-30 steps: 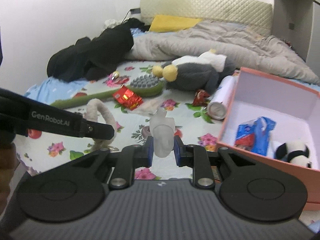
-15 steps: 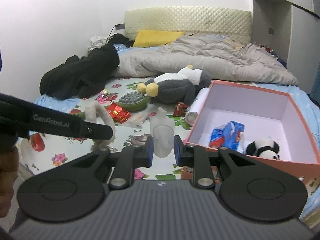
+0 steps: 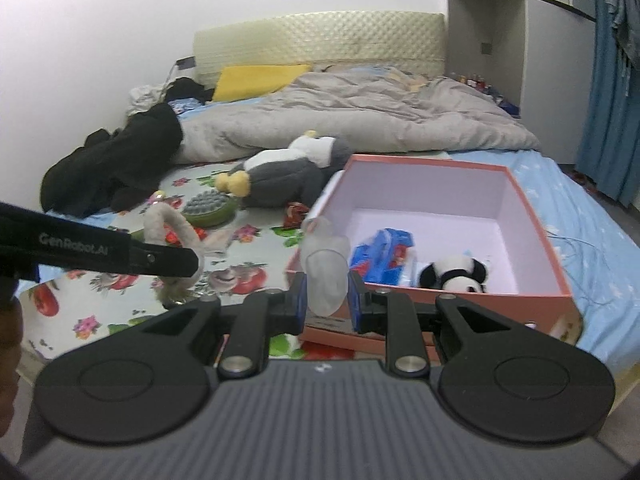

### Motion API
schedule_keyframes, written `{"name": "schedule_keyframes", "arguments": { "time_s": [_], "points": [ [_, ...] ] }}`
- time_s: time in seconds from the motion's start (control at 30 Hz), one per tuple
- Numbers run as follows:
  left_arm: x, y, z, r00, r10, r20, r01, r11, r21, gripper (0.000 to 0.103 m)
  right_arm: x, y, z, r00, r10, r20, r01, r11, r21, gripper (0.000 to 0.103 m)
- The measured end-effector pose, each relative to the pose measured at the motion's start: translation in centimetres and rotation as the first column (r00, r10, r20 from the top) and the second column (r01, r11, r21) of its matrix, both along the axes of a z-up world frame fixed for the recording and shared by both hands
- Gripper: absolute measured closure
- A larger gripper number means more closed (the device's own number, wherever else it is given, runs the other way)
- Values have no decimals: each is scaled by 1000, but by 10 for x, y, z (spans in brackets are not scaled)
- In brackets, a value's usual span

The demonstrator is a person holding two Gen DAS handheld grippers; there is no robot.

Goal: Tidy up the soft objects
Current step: 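Carry the rope toy and clear cup in both grippers over the shoebox, then open both grippers to drop rope toy and cup into the box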

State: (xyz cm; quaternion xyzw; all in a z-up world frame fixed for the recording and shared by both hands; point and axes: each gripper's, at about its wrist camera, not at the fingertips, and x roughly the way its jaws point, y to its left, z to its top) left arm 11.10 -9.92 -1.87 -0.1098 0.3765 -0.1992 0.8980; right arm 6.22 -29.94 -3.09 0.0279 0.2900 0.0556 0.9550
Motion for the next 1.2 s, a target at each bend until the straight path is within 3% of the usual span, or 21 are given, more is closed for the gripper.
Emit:
{"name": "schedule_keyframes", "arguments": {
  "time_s": [0.57, 0.7, 0.83, 1.0, 1.2],
  "points": [
    [84, -71, 17, 987, -159, -12, 159, 986, 42, 90, 56, -57, 17, 994, -107, 4, 107, 994, 16, 78],
    [113, -92, 17, 980, -194, -44, 197, 979, 61, 90, 86, -76, 11, 989, -129, -71, 134, 988, 76, 78],
    [142, -113, 16, 971, -225, -83, 232, 969, 80, 91, 108, -83, 3, 983, -135, -127, 143, 989, 50, 78],
    [183, -131, 13, 958, -243, -154, 256, 963, 78, 91, 133, -100, -18, 958, -147, -247, 171, 982, 81, 78],
    [223, -149, 5, 938, -238, -250, 269, 958, 97, 91, 147, -120, -42, 928, -183, -326, 231, 966, 114, 78]
  ]
}}
